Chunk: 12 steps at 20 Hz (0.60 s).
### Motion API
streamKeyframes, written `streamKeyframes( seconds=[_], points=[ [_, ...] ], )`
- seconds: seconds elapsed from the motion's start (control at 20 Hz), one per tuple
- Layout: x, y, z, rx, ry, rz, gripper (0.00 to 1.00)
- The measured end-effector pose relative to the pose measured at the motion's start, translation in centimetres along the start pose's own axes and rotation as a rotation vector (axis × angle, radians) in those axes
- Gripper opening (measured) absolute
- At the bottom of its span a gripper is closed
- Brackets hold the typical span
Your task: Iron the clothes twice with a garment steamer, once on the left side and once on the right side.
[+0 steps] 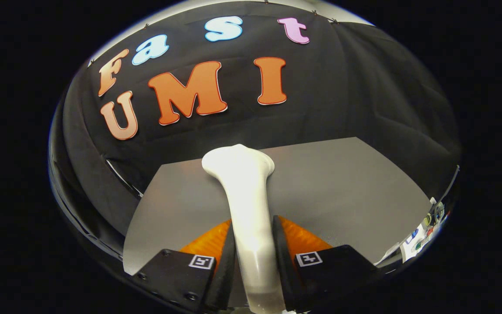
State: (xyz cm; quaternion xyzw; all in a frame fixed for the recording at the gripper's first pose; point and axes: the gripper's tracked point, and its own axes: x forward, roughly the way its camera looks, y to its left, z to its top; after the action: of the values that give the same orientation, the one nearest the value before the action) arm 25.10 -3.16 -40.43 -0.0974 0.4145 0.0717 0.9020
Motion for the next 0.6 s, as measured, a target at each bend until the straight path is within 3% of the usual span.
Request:
streamKeyframes(
  seconds=[0.3,0.6],
  points=[
    [-0.6,-0.8,0.3,0.001,-0.016,-0.033,0.49],
    [-3.8,-0.6,2.2,0.081,-0.091,-0.004,0.47]
  ],
)
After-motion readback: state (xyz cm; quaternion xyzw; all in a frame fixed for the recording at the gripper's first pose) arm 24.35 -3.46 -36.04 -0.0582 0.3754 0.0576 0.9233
